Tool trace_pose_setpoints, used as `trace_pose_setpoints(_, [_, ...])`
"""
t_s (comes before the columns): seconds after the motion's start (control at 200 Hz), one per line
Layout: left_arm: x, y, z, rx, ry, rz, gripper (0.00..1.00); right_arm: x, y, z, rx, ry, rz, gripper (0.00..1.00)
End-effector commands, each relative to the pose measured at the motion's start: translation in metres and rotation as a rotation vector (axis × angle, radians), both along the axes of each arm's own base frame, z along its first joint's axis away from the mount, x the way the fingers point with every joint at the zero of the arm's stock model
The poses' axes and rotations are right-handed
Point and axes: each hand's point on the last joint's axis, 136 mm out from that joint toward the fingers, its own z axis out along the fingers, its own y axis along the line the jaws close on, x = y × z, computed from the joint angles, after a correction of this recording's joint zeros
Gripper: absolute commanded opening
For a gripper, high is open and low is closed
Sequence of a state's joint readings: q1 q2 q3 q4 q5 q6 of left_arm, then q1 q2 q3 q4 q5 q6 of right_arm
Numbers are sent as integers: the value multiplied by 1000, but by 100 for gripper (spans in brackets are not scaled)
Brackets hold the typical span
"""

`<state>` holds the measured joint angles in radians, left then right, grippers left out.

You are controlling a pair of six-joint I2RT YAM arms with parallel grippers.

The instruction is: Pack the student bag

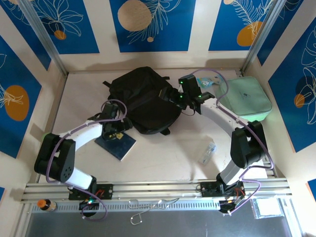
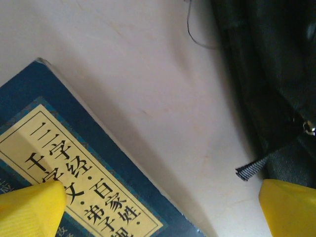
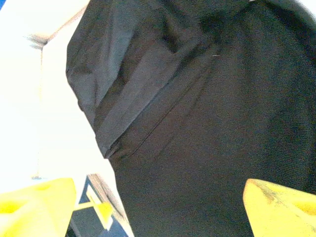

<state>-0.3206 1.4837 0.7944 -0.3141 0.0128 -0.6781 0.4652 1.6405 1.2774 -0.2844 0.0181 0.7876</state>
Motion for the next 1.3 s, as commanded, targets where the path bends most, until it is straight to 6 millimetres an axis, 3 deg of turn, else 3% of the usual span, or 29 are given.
trace_pose_setpoints(0.0, [11, 7, 33, 30, -63, -36, 100, -8, 27, 8, -28, -35, 132, 87])
trace_pose_setpoints(0.1, [5, 19, 58, 53, -93, -10, 100, -19, 57, 11, -78, -67, 257, 85])
trace_pose_setpoints(0.21, [-15, 43, 63, 62, -67, 68, 98, -38, 99, 1, -143, -59, 438, 79])
trace_pose_setpoints(0.38, [-53, 76, 44, 36, 11, 204, 94, -70, 164, -23, -213, -60, 660, 76])
trace_pose_setpoints(0.485, [-72, 82, 25, -39, 63, 276, 91, -84, 196, -41, -206, -33, 752, 72])
trace_pose_setpoints(0.575, [-84, 85, 12, -88, 96, 347, 80, -90, 213, -63, -232, 8, 801, 65])
trace_pose_setpoints(0.7, [-87, 83, 5, -140, 81, 421, 69, -94, 226, -91, -277, 70, 819, 56])
trace_pose_setpoints(0.945, [-91, 79, -7, -187, 92, 456, 63, -103, 234, -128, -312, 152, 847, 41])
trace_pose_setpoints(1.295, [-88, 73, -17, -224, 112, 454, 55, -104, 227, -158, -365, 216, 834, 28])
